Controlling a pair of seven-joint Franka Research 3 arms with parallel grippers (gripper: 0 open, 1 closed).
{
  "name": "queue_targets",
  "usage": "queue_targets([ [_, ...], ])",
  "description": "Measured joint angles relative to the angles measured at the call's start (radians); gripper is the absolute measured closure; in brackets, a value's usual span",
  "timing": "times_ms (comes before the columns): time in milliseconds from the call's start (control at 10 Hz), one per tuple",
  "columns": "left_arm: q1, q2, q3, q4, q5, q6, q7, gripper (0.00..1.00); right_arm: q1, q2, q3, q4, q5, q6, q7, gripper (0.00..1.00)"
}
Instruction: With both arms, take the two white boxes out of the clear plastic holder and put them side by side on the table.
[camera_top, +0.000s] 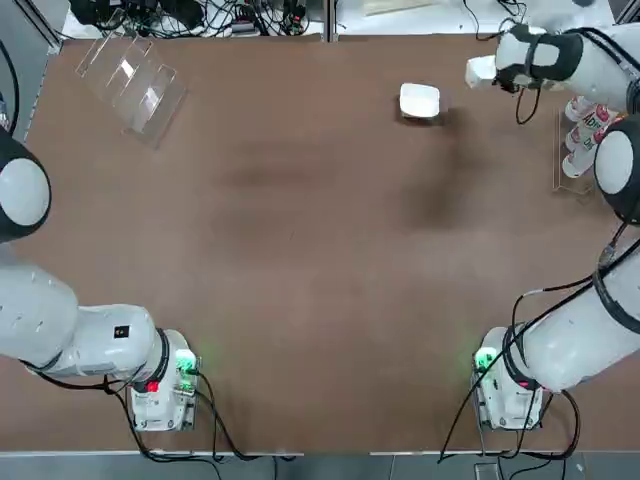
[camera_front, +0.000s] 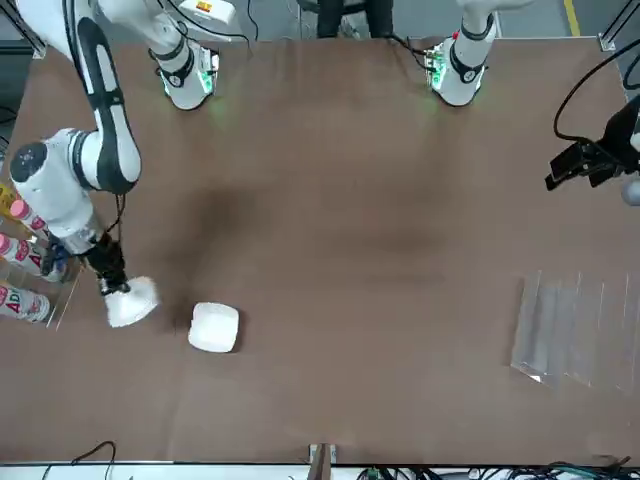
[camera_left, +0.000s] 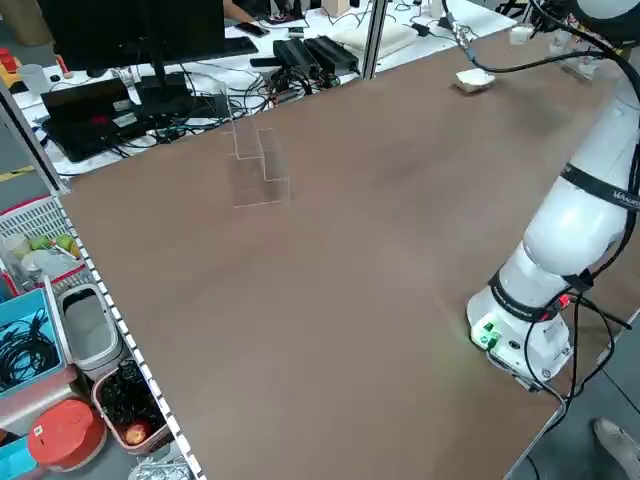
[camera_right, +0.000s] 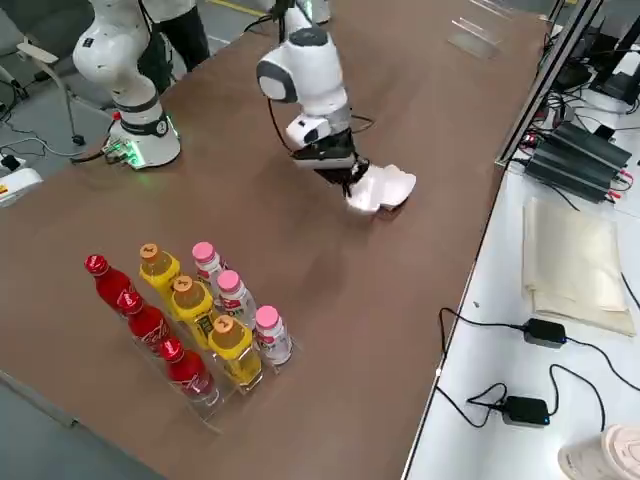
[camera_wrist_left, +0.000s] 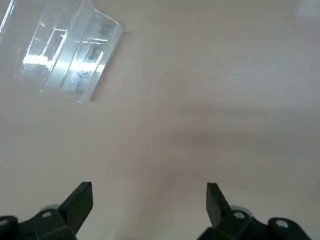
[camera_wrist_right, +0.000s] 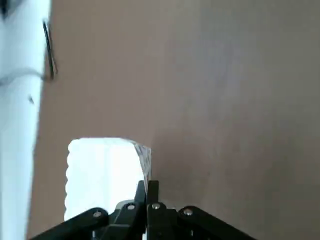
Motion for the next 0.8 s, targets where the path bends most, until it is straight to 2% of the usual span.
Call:
queue_targets([
  [300, -0.001, 0.0, -0.006, 0.003, 0.0, 0.0, 0.0, 0.0, -0.004, 0.12, 0.011, -0.039, 0.0, 0.235, 0.193, 0.98],
  [500, -0.004, 0.0, -0.013, 0.014, 0.0, 0.0, 0.0, 0.0, -0.002, 0.194, 0.041, -0.038, 0.055, 0.309, 0.242, 0.98],
  [800, -0.005, 0.0, -0.014, 0.016, 0.0, 0.0, 0.0, 0.0, 0.013, 0.245, 0.093, -0.038, 0.173, 0.358, 0.253, 0.98],
])
